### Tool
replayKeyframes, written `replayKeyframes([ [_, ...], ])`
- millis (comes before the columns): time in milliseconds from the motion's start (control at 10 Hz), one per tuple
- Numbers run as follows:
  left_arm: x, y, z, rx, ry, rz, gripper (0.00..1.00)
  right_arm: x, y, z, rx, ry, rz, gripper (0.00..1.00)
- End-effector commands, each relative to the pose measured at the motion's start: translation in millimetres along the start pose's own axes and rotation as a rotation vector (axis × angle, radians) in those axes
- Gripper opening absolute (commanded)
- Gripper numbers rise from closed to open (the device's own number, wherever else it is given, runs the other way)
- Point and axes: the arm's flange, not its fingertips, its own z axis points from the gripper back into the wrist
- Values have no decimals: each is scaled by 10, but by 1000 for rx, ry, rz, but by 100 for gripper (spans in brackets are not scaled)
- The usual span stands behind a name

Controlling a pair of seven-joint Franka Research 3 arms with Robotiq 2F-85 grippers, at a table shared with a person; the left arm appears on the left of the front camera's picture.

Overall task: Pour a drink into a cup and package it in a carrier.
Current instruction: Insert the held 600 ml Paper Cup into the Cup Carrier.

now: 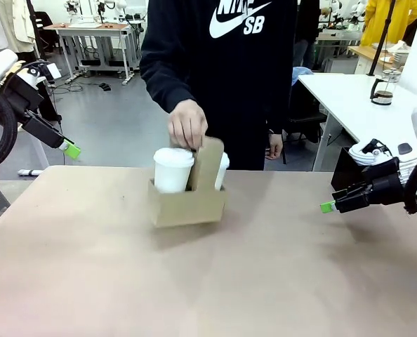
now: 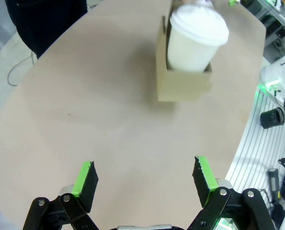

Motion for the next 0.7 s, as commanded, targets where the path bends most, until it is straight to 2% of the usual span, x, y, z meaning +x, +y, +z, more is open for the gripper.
replayKeyframes([
  [0, 19, -11, 22, 2, 12, 13, 100, 11, 3, 17, 8, -9, 5, 100],
  [600, 19, -11, 22, 2, 12, 13, 100, 11, 3, 17, 8, -9, 5, 100],
])
